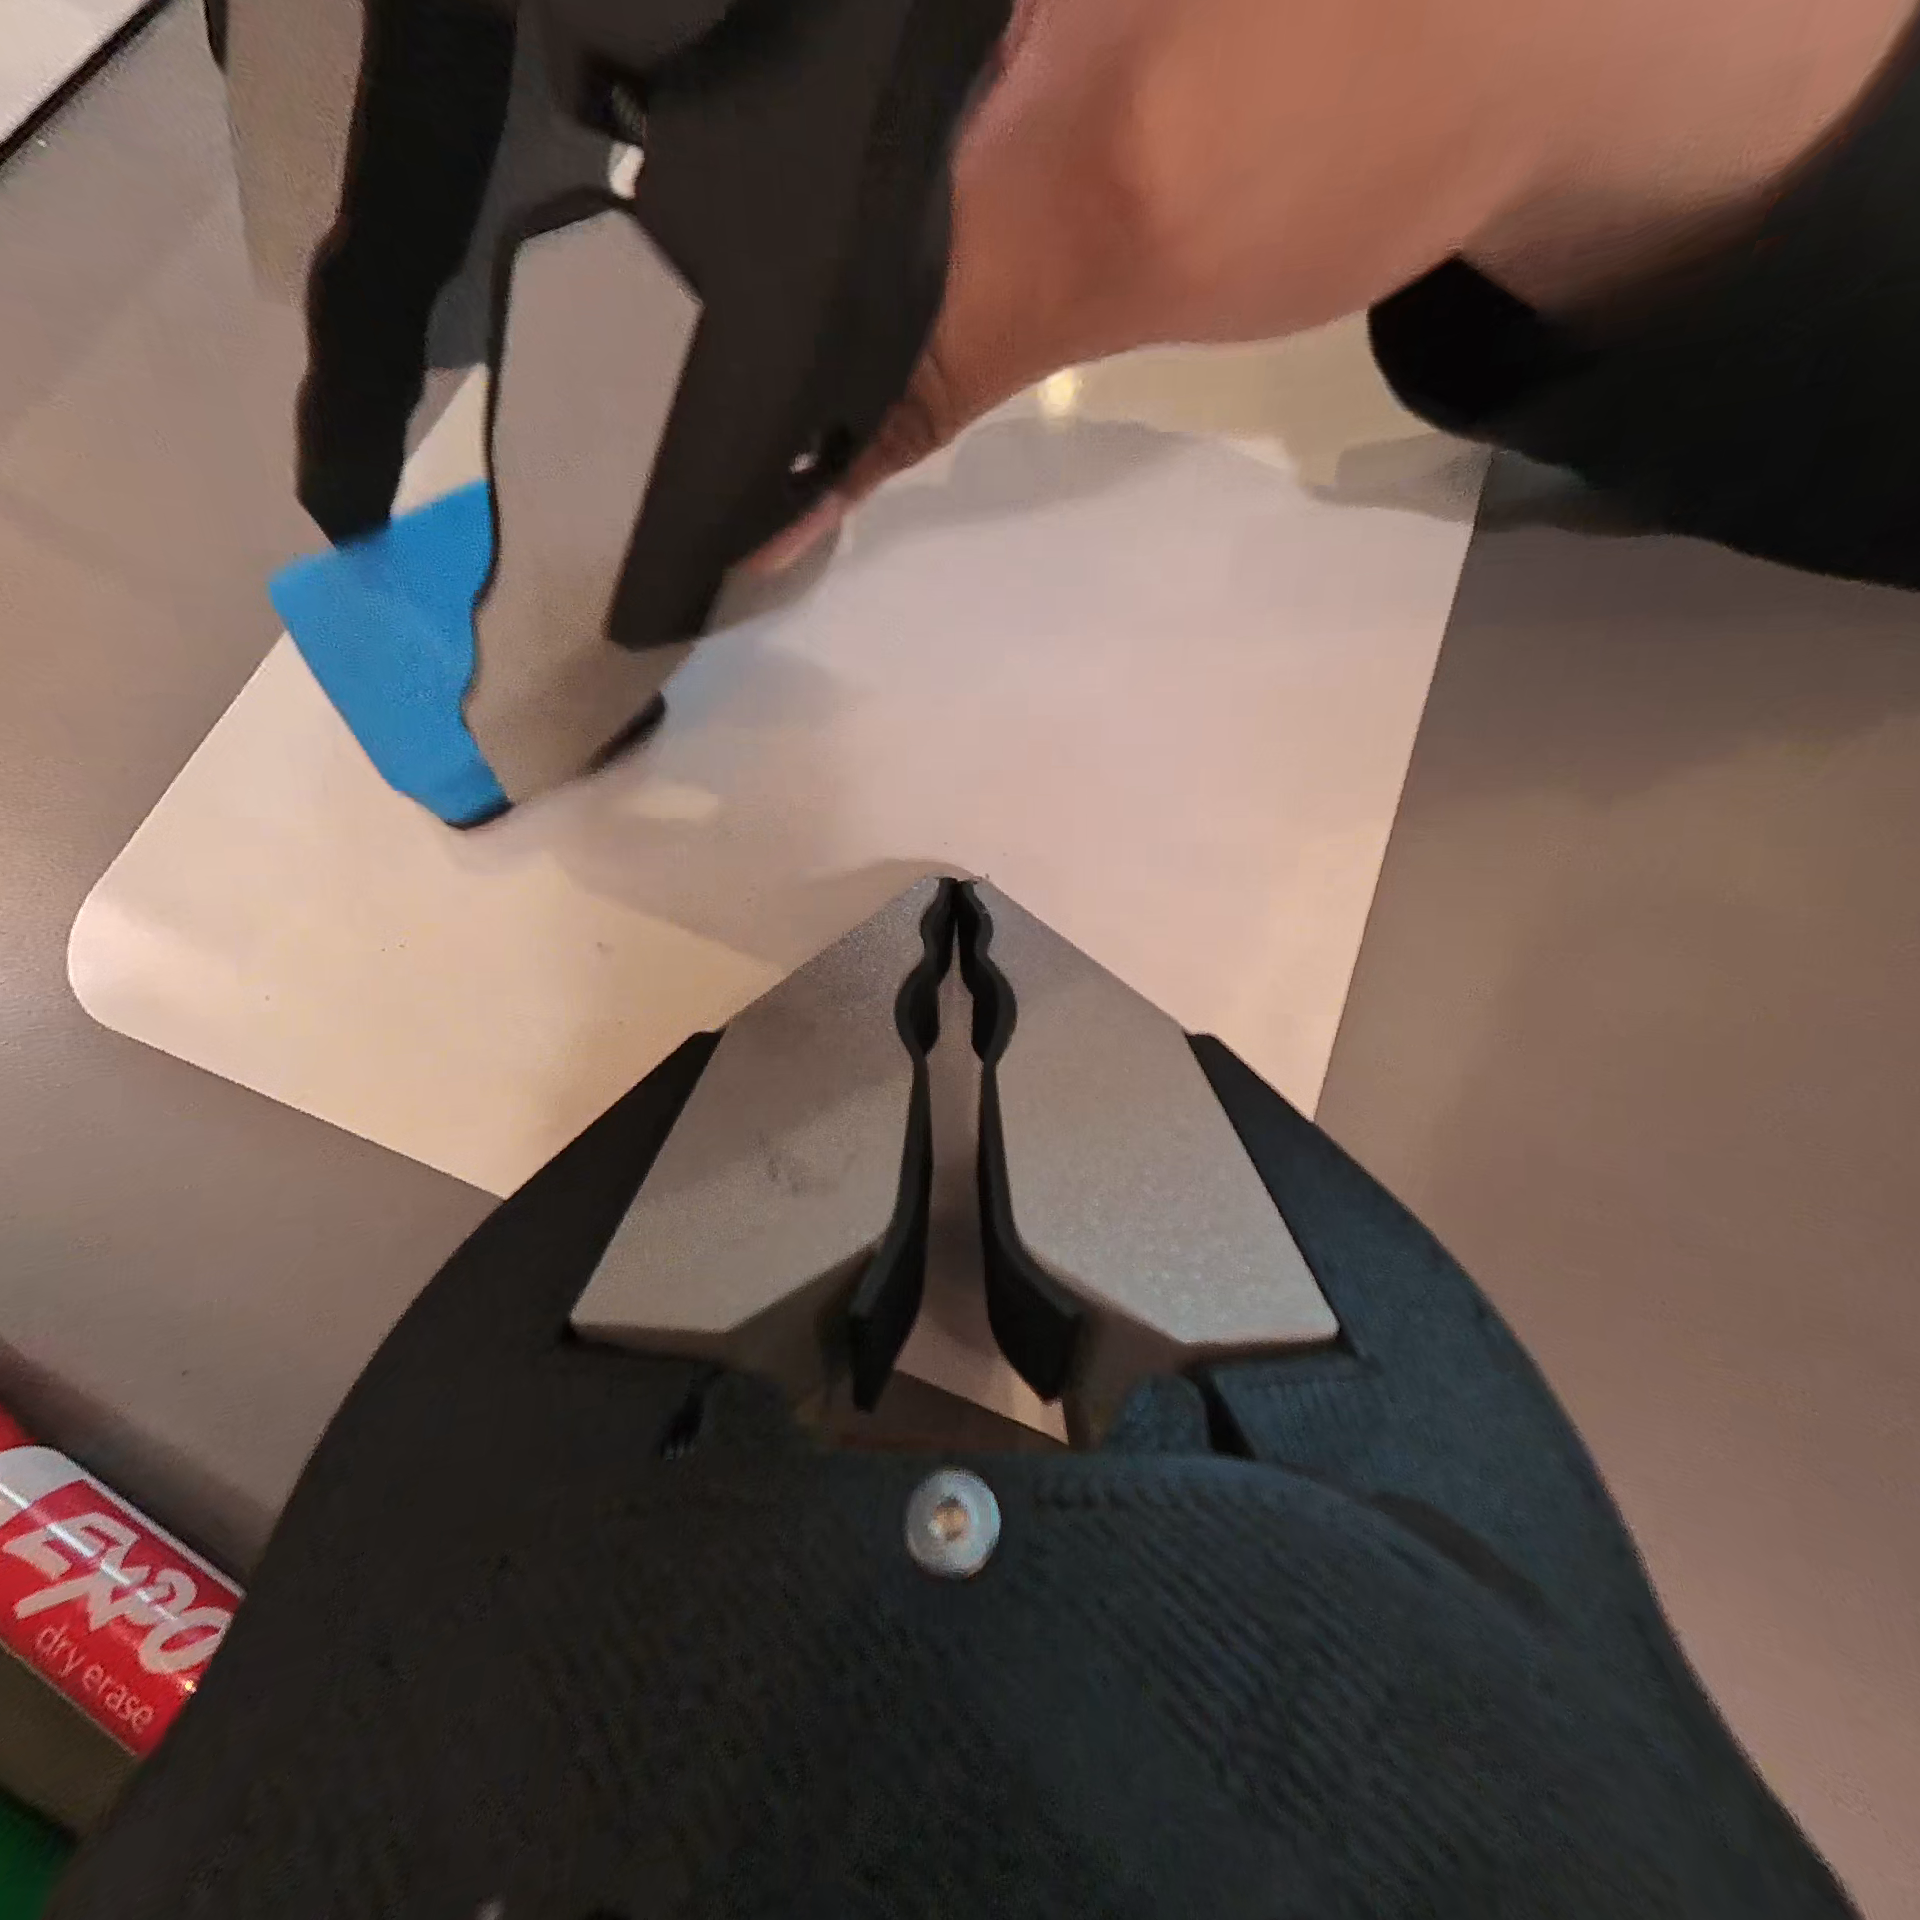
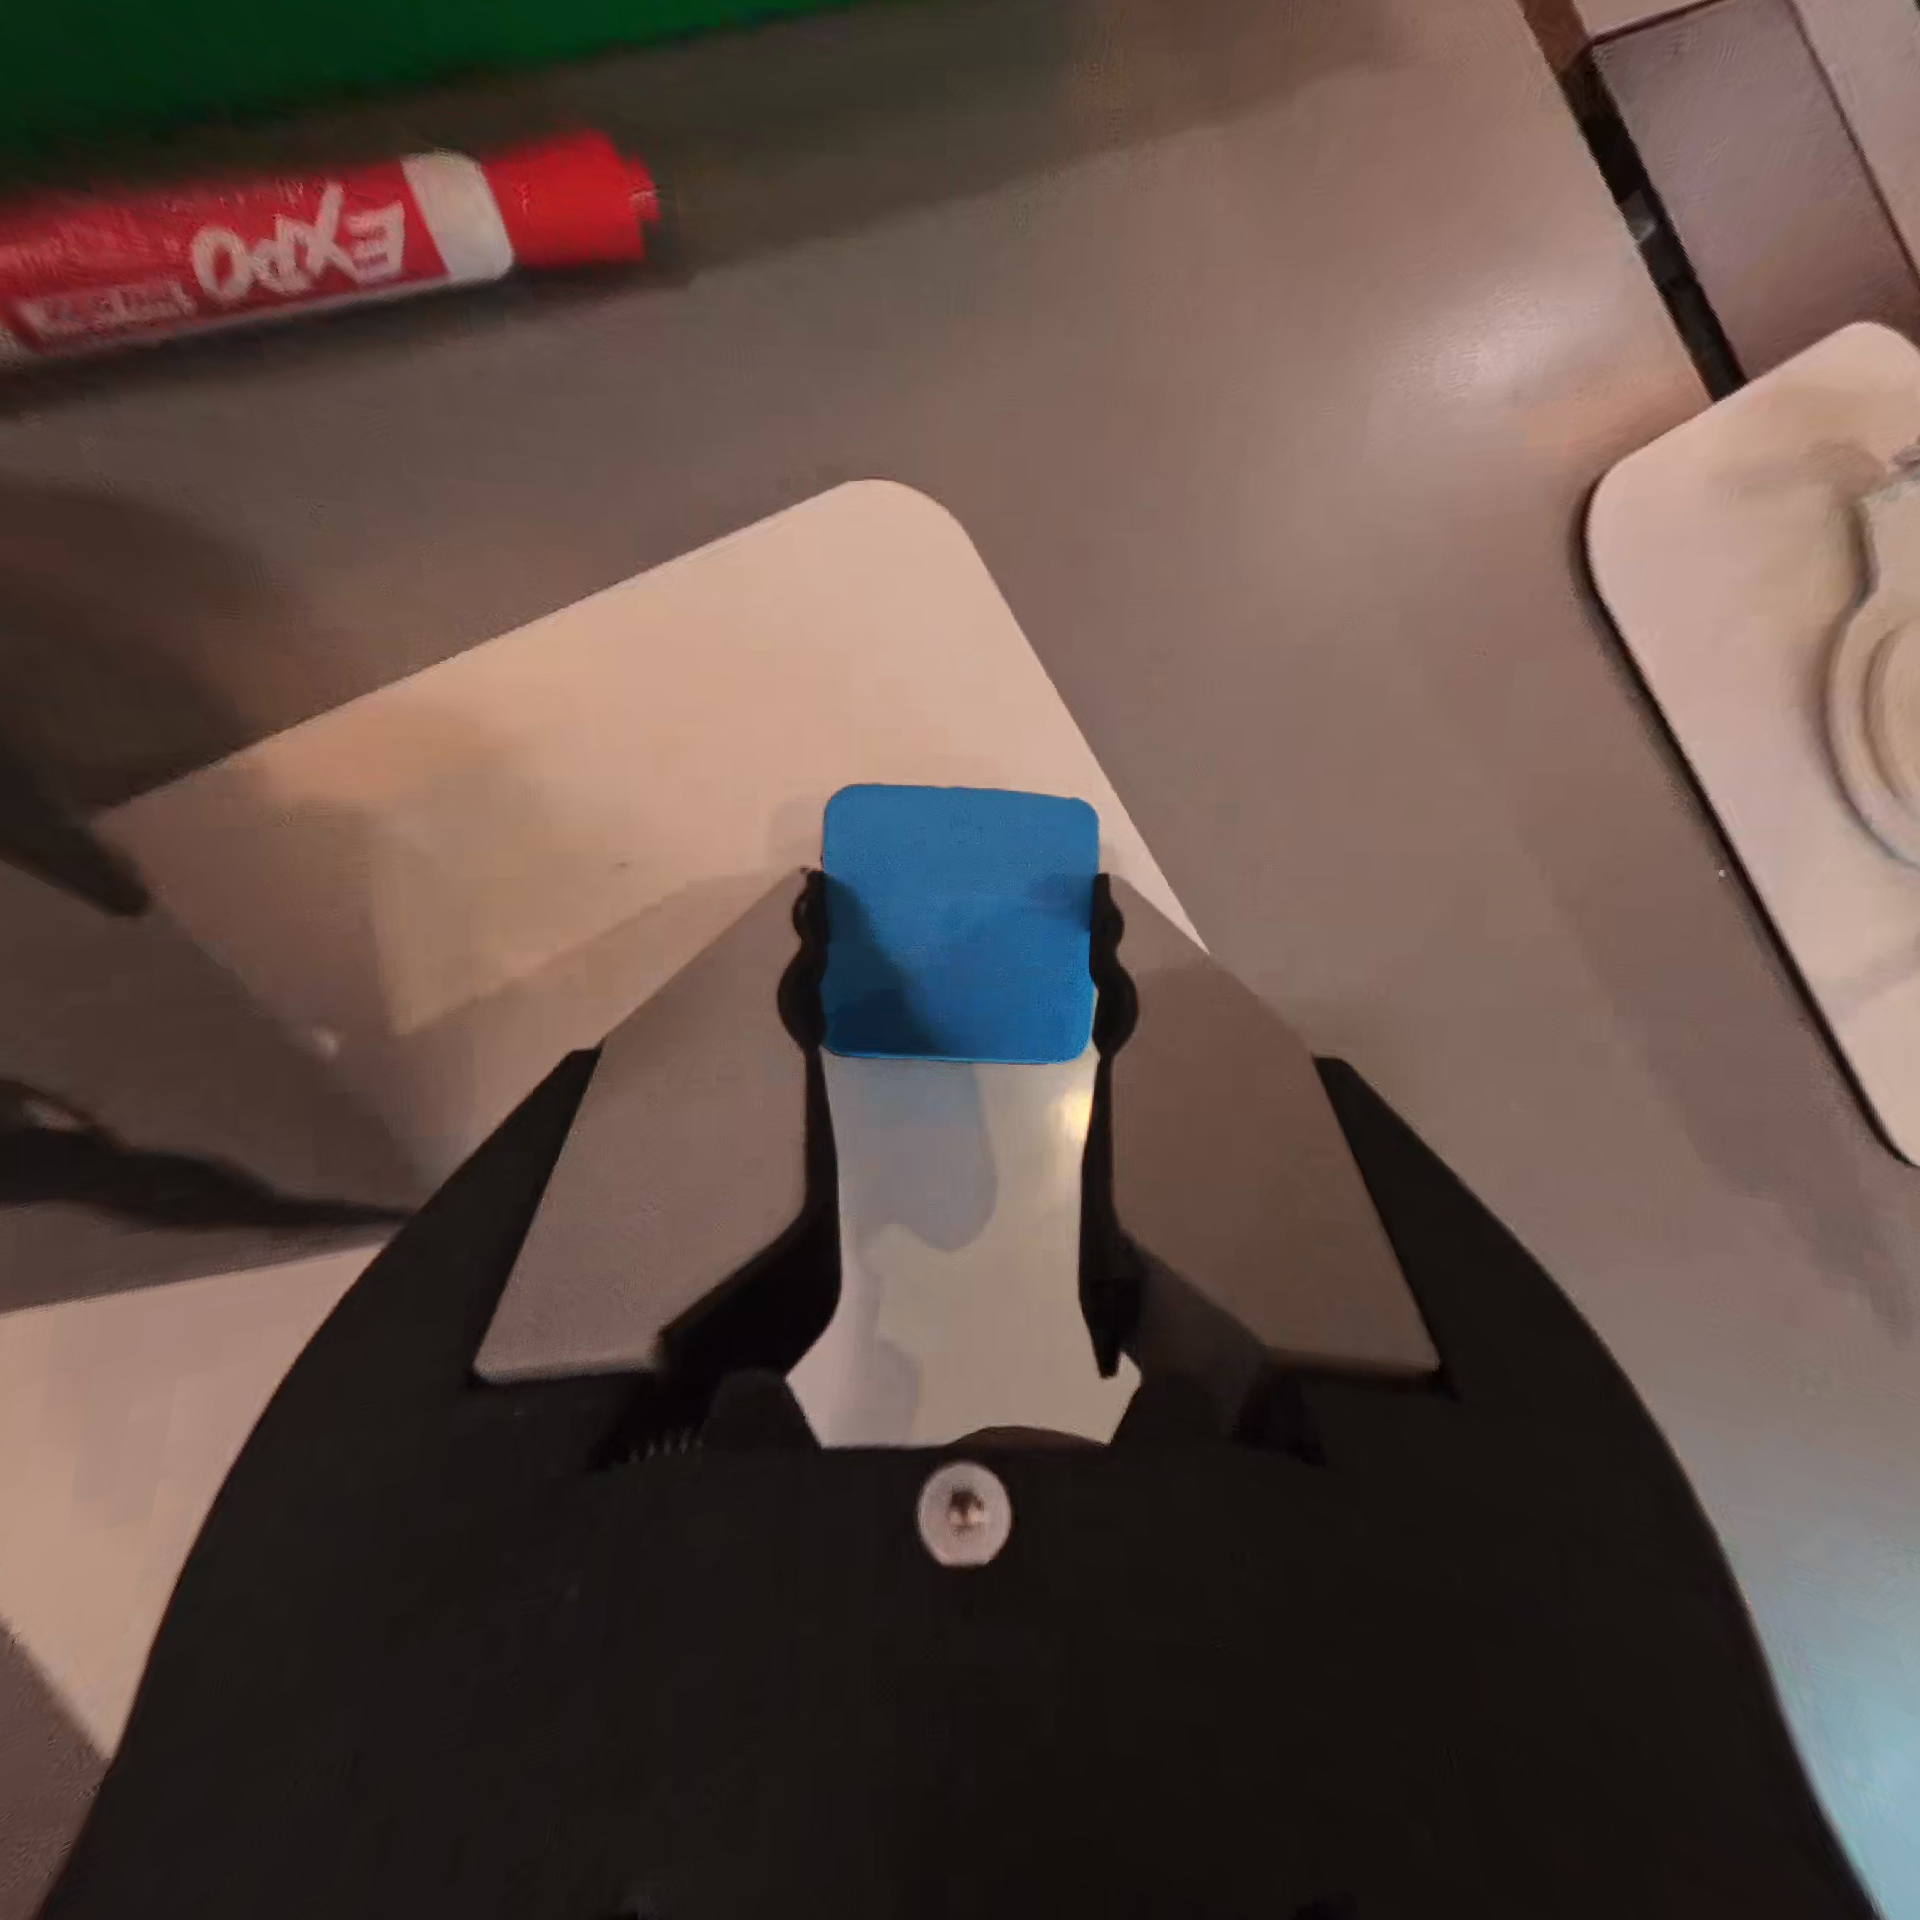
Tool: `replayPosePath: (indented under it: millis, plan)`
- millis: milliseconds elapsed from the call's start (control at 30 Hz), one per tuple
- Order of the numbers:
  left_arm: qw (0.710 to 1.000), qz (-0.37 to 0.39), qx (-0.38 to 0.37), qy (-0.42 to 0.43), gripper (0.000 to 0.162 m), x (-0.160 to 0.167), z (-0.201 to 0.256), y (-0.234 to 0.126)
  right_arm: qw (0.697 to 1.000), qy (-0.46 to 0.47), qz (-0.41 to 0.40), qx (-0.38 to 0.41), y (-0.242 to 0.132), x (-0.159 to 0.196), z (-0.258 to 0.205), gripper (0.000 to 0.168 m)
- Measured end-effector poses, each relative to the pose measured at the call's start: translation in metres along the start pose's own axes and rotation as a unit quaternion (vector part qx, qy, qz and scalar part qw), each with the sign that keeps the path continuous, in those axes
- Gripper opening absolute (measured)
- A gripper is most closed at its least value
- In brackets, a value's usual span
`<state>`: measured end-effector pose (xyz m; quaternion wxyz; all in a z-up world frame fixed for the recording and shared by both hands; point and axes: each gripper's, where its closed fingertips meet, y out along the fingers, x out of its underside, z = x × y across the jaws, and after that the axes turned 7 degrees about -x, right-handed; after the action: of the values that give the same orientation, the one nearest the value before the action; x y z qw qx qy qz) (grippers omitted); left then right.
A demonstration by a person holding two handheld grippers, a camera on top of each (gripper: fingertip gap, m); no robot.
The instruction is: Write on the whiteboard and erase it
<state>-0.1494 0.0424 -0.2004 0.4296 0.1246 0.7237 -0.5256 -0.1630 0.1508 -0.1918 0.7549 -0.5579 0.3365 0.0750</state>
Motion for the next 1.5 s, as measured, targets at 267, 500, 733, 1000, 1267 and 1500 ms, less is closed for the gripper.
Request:
replayPosePath:
  millis: [267,500,733,1000,1267,1500]
  plan:
    - [1.000,0.000,-0.002,-0.002,0.000,0.001,0.000,-0.001,0.988,-0.012,0.008,-0.154,-0.017,0.020,-0.024,0.048]
    - [1.000,0.000,0.000,-0.004,0.000,0.001,0.000,-0.001,0.993,-0.003,-0.005,-0.117,-0.035,0.051,0.002,0.048]
    - [1.000,0.000,-0.001,-0.007,0.000,0.001,-0.001,-0.001,0.998,0.029,-0.048,-0.029,-0.044,0.073,0.038,0.048]
    - [1.000,0.000,-0.003,-0.007,0.000,0.001,-0.001,-0.001,0.981,0.018,-0.022,-0.190,-0.062,0.083,0.002,0.049]
    - [1.000,-0.001,-0.003,-0.008,0.000,0.001,-0.001,-0.001,0.992,0.100,-0.060,-0.037,-0.068,0.115,0.071,0.048]
    - [1.000,0.000,-0.004,-0.006,0.000,0.001,-0.001,-0.001,0.989,0.119,-0.055,-0.075,-0.075,0.119,0.063,0.049]
